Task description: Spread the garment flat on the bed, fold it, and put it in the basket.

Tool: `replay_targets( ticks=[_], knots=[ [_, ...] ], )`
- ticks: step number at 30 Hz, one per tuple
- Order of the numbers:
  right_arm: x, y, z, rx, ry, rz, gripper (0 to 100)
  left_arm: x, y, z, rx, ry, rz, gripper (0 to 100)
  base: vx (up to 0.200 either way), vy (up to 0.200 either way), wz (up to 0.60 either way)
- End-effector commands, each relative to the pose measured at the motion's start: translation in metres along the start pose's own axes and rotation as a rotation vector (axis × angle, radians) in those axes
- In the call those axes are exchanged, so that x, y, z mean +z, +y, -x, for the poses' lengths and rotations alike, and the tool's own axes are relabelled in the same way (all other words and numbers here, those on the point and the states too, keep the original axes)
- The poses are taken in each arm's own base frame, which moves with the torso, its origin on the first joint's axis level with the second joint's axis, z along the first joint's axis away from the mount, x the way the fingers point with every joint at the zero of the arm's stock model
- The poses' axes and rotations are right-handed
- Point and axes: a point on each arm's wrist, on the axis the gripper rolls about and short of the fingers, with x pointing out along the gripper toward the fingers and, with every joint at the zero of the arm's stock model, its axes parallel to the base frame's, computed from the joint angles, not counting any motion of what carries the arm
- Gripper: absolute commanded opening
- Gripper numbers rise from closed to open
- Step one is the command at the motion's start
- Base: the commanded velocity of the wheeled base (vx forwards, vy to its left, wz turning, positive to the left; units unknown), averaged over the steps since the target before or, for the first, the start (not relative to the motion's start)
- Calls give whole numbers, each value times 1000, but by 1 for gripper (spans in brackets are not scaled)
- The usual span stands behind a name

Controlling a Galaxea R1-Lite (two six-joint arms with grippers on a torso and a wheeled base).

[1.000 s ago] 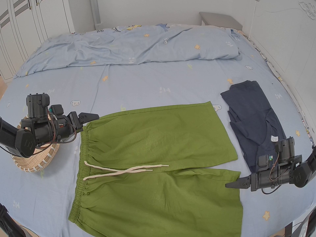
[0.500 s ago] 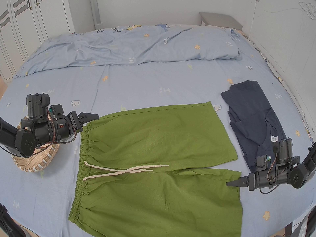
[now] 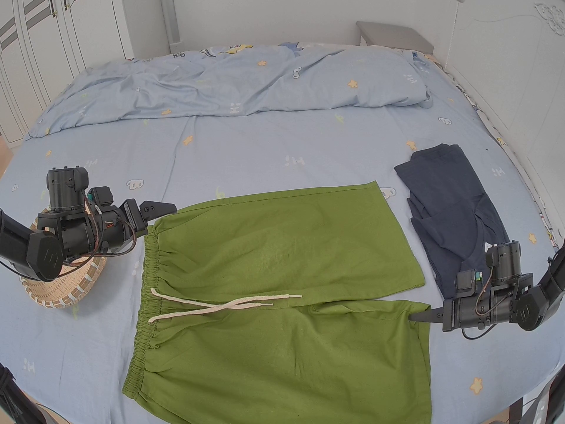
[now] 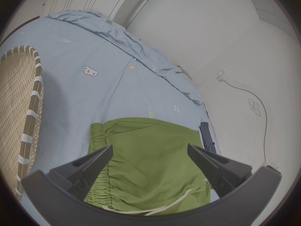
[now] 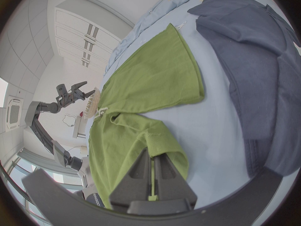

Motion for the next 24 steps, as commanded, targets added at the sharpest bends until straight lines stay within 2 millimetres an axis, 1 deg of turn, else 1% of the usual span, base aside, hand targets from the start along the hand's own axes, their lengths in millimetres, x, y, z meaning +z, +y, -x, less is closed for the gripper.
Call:
replay_targets(
  ticks=[1,5,9,11,14,19,24],
  knots=[
    [10,-1,1,0,-29,-5,0,0,2,0,4,-1,3,100,0,0,0],
    [20,-7,5,-19,-52,-36,0,0,3,-1,7,2,5,100,0,0,0],
    [19,-11,8,-32,-44,-57,0,0,3,-2,8,3,6,100,0,0,0],
    [14,-10,12,-39,-28,-74,0,0,4,-2,8,3,6,100,0,0,0],
    [15,-10,20,-51,-36,-82,0,0,4,-2,8,3,6,100,0,0,0],
    [16,-9,24,-58,-34,-88,0,0,4,-2,9,2,6,100,0,0,0],
    [18,-16,31,-81,-57,-103,0,0,4,-3,10,3,7,100,0,0,0]
  ],
)
